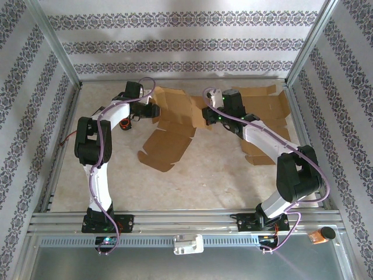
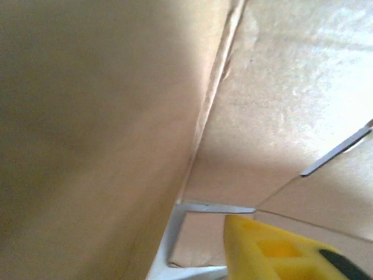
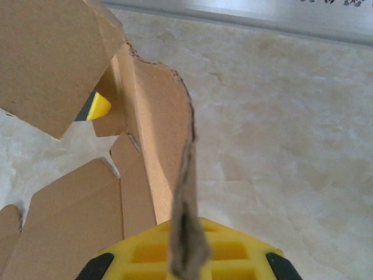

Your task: Fold the paper box

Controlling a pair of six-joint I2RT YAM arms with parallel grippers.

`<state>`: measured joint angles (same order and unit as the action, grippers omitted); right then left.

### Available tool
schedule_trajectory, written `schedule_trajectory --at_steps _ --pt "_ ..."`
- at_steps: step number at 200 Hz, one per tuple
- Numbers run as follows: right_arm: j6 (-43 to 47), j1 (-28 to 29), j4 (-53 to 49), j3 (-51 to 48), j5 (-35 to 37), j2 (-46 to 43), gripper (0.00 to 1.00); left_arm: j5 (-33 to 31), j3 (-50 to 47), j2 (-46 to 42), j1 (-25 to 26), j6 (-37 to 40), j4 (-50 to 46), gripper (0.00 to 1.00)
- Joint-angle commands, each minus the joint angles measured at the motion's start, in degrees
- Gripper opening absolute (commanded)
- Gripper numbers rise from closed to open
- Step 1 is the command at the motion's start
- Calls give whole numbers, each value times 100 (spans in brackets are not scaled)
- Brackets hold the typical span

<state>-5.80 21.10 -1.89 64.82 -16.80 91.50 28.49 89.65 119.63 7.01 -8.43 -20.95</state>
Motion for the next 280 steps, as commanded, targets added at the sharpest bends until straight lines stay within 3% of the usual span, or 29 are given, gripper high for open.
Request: schedule_trajectory --at_steps 1,13,23,38,49,64,97,138,193,231,280 --pt "68 7 -38 190 318 105 12 226 170 -143 -26 -140 252 22" --pt "139 66 -193 203 444 58 15 307 249 -192 -13 -129 266 9" --pt "275 135 -457 284 523 -2 24 407 339 -225 26 -124 245 2" --pt "457 231 -1073 554 792 -156 55 481 506 -271 120 63 80 0" --pt "480 262 -1572 801 1034 -334 68 403 552 -368 233 327 3 0" --pt "602 279 -1867 969 1283 -639 76 8 292 -587 401 555 289 0" --pt "1689 426 -1538 1026 1569 -1182 91 -547 -531 -1058 647 697 1110 0" --pt "4319 404 -1694 1413 1123 -954 92 -1513 -722 -1448 1101 1670 737 0" --pt "7350 -151 -639 1908 580 409 87 -1218 -1435 -1768 1128 1675 1353 0" --pt "7761 -402 -171 2921 234 1498 80 -1067 -1600 -1841 1129 1797 1576 0" --pt "7753 -517 -865 3999 -544 2472 65 -1156 -1582 -1773 1132 1952 1516 0"
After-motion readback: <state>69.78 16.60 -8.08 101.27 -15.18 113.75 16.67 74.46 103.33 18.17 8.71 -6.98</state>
